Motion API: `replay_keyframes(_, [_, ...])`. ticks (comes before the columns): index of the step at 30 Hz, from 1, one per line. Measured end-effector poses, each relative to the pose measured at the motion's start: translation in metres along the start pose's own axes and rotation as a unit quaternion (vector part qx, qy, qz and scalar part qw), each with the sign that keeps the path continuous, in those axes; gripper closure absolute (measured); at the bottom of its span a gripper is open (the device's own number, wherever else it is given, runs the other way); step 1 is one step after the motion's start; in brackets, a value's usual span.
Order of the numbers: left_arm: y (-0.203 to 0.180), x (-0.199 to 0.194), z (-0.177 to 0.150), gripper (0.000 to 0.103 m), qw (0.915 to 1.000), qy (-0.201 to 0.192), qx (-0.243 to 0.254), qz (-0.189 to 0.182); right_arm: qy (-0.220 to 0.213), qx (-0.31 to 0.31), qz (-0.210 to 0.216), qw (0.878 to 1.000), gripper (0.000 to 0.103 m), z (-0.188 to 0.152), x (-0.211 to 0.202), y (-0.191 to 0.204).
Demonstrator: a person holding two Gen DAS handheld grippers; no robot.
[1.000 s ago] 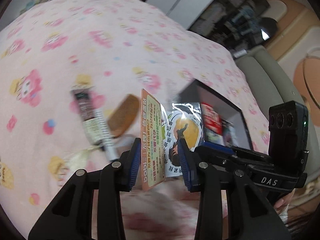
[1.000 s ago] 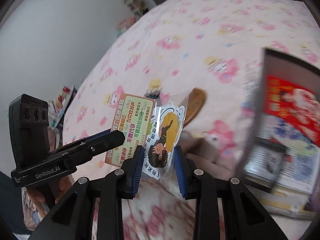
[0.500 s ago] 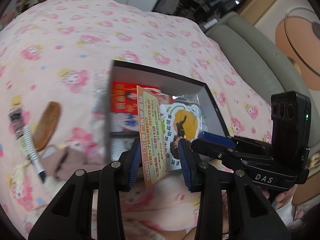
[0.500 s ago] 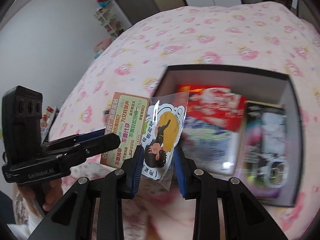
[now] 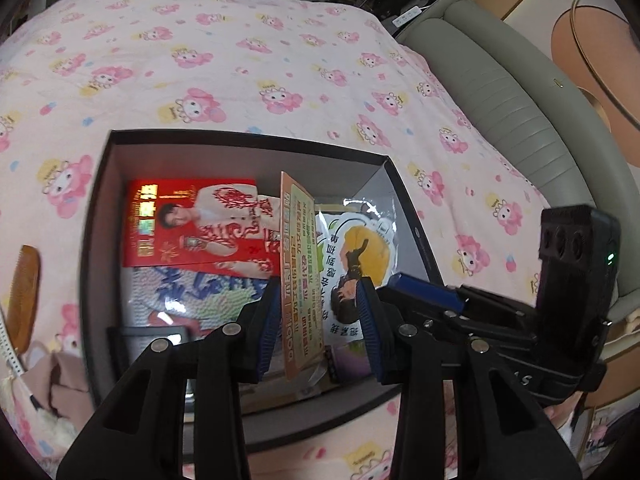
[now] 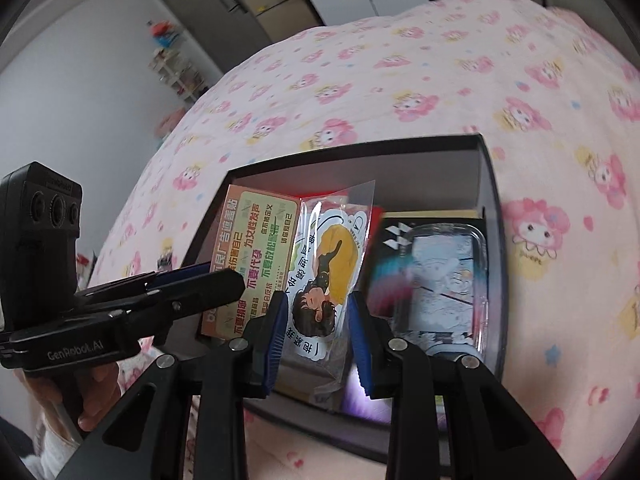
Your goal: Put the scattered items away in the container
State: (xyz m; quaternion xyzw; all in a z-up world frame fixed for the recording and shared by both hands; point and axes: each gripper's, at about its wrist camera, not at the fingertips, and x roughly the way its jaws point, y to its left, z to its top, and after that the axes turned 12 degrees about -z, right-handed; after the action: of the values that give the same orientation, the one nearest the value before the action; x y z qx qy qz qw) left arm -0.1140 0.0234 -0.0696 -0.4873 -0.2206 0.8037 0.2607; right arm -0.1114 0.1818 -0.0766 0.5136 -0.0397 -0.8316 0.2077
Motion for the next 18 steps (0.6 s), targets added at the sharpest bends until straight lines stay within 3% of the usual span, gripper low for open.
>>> replay_keyframes(7, [0.005,0.021,-0.011,0.066,0.9991,0.031,-0.005,0.03,0.04,0.013,-0.017,0.999,0.076,-0.015,0.024,-0.008])
replay_keyframes(12, [0.012,0.032,-0.022,0.066,0.9959,0.064,-0.006,0.063,0.059,-0.003,-0.051,0.997,0.075,-0.021,0.035,0.002])
replay_keyframes(15, [0.012,0.034,-0.028,0.066,0.9937,0.064,-0.007,0.092,0.071,-0.006,-0.054,0.996,0.075,-0.025,0.039,0.0])
replay_keyframes(18, [0.014,0.037,-0.032,0.056,0.9924,0.077,-0.01,0.095,0.076,-0.011,-0.054,0.996,0.076,-0.028,0.036,-0.002])
